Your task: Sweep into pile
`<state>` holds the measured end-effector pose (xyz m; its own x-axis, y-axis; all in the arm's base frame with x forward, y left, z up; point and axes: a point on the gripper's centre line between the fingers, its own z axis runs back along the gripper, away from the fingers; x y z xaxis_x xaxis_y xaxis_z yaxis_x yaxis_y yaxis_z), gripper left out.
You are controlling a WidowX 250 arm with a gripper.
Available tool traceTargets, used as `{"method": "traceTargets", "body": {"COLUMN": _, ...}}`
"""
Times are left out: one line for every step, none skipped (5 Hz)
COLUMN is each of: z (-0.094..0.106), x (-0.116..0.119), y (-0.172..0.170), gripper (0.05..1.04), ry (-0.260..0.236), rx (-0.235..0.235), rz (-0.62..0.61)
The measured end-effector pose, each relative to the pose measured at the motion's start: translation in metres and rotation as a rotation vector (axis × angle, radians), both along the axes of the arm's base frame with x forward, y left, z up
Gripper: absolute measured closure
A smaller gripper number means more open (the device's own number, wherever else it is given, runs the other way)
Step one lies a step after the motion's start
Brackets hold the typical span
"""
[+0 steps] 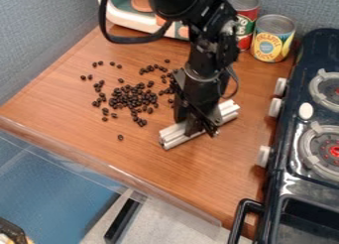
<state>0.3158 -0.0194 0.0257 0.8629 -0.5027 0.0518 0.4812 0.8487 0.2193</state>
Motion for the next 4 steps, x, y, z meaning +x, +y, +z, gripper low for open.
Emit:
{"method": "traceTargets", "body": {"z": -0.001, "x": 0.007, "y": 0.015, "gripper": 0.76, "ry": 0.004, "rx": 0.004, "rz": -0.002}}
{"method": "traceTargets", "body": {"z": 0.0, "x": 0.011, "y": 0.039, "gripper": 0.76, "ry": 0.008, "rx": 0.002, "rz": 0.044}}
{"method": "traceTargets", "body": {"z": -0.001, "x": 0.008, "y": 0.063, "gripper": 0.76, "ry": 0.012, "rx": -0.016, "rz": 0.115}}
{"method": "traceTargets", "body": {"z": 0.002, "x": 0.007, "y": 0.085, "gripper": 0.76, "ry": 0.002, "rx": -0.062, "rz": 0.255}}
